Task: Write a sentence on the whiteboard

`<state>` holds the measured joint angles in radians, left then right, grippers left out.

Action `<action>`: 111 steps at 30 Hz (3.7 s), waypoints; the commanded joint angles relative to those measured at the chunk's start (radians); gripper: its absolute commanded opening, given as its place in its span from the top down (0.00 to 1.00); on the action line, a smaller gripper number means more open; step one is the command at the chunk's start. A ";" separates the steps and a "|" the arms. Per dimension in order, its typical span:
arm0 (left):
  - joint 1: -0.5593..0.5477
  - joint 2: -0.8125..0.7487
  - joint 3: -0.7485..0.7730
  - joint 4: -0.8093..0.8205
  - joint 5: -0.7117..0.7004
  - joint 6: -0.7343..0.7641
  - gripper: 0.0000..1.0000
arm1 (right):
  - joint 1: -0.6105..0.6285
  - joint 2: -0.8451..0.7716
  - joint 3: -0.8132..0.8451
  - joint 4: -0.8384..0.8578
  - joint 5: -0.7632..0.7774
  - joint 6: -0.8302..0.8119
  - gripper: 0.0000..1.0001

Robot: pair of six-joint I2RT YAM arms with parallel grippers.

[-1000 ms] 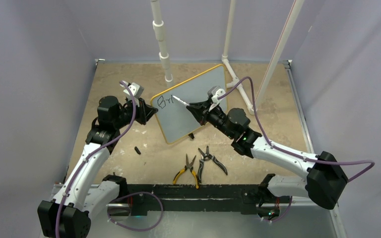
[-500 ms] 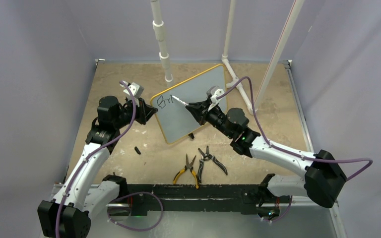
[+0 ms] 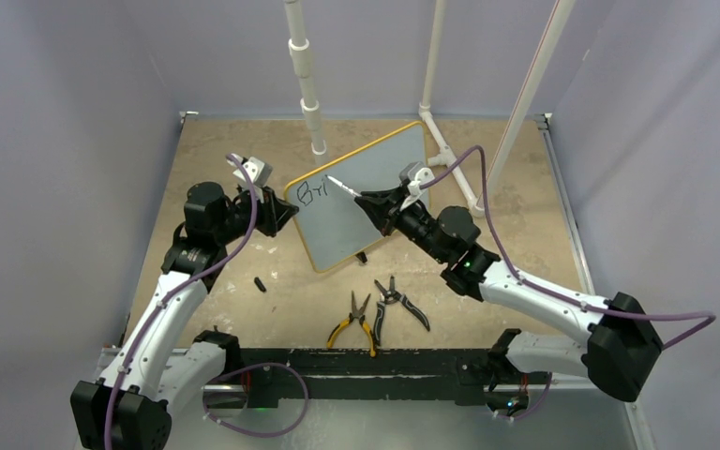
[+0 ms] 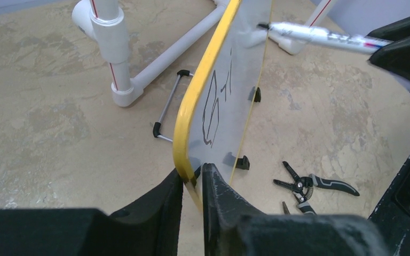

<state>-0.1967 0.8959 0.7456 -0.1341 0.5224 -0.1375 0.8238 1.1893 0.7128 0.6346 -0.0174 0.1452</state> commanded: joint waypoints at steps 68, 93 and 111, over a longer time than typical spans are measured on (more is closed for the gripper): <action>-0.049 0.327 0.316 0.113 0.144 0.094 0.99 | -0.047 0.022 -0.015 0.106 -0.016 -0.021 1.00; -0.049 0.320 0.307 0.119 0.133 0.099 1.00 | -0.048 0.003 -0.060 0.029 -0.046 -0.027 1.00; -0.049 0.319 0.304 0.118 0.129 0.099 1.00 | -0.048 0.005 -0.057 -0.024 0.014 -0.025 1.00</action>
<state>-0.2493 1.2293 1.0496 -0.0689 0.6952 -0.0593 0.7834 1.2026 0.6487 0.6460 -0.0654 0.1234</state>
